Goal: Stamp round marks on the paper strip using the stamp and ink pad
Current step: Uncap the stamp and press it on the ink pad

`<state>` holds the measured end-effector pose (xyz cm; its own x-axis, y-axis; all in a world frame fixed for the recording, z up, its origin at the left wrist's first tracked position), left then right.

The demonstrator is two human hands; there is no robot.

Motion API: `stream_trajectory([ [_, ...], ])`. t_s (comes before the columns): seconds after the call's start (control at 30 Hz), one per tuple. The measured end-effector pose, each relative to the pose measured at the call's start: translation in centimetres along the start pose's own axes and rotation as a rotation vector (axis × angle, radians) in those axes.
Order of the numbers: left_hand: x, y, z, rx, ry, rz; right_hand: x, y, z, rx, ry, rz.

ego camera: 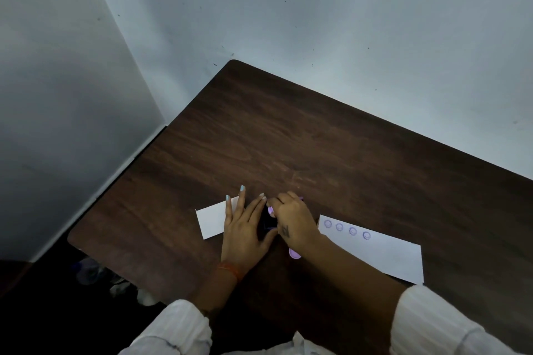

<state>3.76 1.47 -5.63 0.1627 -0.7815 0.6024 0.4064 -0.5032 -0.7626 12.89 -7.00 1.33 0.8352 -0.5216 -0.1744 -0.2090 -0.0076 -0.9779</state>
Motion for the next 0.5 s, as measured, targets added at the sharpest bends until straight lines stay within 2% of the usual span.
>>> stream_trajectory([
  [0.07,0.0,0.0,0.0,0.003,-0.004,-0.007,0.7,0.3,0.1,-0.006,-0.117,-0.099],
  [0.13,0.1,-0.1,0.1,0.014,-0.004,-0.018,1.3,0.4,0.2,-0.001,-0.153,-0.173],
  [0.3,0.1,-0.1,0.0,0.001,-0.002,0.001,-0.4,1.2,-0.4,0.013,0.093,0.021],
  [0.43,0.1,-0.1,0.0,0.003,-0.006,-0.012,0.9,-0.1,-0.1,0.075,0.208,0.285],
  [0.5,0.1,-0.2,0.0,0.004,-0.005,-0.01,1.6,-0.9,-0.2,0.075,0.205,0.293],
])
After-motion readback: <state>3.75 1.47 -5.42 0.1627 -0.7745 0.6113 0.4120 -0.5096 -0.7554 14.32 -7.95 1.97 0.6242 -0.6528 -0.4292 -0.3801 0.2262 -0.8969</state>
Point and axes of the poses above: each hand's wrist, its own z-axis towards the middle knuckle, its own y-axis out of the palm, x = y × z, the point moved 1 cm from there along z, towards the middle knuckle, and after that the axes turned 8 degrees about -z, right-handed, at the moved point
